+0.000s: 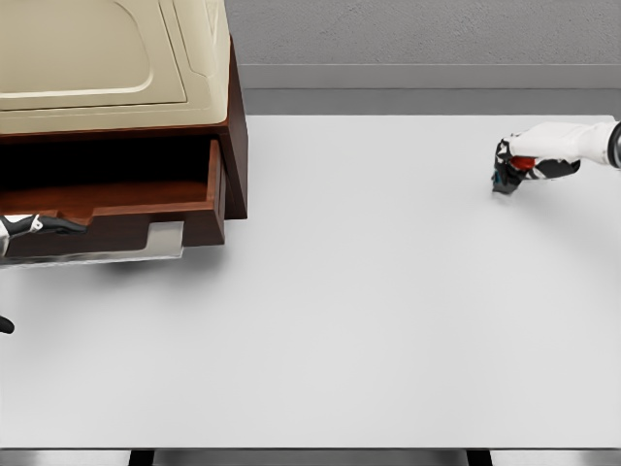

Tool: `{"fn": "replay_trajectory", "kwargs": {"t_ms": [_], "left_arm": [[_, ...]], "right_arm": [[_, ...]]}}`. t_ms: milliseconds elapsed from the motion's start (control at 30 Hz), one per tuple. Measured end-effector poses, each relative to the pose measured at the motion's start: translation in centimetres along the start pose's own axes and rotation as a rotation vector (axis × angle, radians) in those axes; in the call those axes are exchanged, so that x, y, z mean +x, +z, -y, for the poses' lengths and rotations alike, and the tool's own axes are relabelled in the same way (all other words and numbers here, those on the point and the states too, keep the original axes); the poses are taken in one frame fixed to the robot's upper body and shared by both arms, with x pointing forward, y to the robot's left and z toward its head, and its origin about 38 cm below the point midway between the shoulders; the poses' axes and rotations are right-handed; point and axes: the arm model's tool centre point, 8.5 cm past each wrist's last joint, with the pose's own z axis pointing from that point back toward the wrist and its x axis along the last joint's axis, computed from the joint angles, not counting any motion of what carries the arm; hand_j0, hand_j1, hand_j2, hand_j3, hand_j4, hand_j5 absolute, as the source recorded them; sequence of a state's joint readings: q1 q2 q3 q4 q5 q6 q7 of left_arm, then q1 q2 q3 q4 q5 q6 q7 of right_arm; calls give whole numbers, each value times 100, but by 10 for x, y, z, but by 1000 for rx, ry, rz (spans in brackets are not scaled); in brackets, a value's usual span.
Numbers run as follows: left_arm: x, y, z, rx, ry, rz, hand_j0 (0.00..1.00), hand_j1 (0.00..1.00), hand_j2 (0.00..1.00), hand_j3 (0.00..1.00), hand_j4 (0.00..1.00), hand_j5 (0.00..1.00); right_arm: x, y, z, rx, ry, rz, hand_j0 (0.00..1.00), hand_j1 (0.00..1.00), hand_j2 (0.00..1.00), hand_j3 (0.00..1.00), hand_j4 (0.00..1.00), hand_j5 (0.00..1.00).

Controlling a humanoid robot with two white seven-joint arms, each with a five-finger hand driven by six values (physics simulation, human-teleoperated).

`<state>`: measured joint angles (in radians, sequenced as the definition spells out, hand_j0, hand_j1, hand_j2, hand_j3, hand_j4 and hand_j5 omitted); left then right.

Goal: Open the cabinet drawer with left arm, and place a switch into the drawer with right arm

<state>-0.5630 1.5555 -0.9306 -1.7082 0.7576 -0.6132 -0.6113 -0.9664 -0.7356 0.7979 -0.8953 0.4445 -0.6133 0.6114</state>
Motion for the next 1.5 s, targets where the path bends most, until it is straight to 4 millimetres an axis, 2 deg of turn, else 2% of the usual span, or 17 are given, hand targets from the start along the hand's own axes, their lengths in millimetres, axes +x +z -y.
{"fn": "replay_trajectory", "kwargs": {"t_ms": [200, 333, 433, 533, 800, 1067, 1500], "left_arm": [[0, 0, 0, 1, 0, 0, 100, 100, 100, 100, 100, 100], [0, 0, 0, 1, 0, 0, 100, 100, 100, 100, 100, 100], [0, 0, 0, 0, 0, 0, 100, 100, 100, 100, 100, 100], [0, 0, 0, 1, 0, 0, 100, 100, 100, 100, 100, 100], [0, 0, 0, 0, 0, 0, 100, 100, 100, 100, 100, 100], [-1, 1, -1, 4, 2, -3, 100, 100, 100, 100, 100, 100], [-2, 1, -1, 4, 1, -6, 100, 100, 100, 100, 100, 100]], "right_arm": [[11, -2, 42, -81, 30, 27, 37, 37, 37, 37, 37, 37], [35, -11, 59, -110, 81, 85, 37, 37, 37, 37, 37, 37], [60, -15, 71, -131, 142, 140, 38, 38, 38, 38, 38, 38], [92, -14, 86, -162, 231, 210, 39, 39, 39, 39, 39, 39], [161, 1, 127, -248, 415, 351, 39, 39, 39, 39, 39, 39], [235, -9, 158, -243, 580, 493, 39, 39, 39, 39, 39, 39], [308, -9, 195, -264, 666, 662, 39, 39, 39, 39, 39, 39]]}}
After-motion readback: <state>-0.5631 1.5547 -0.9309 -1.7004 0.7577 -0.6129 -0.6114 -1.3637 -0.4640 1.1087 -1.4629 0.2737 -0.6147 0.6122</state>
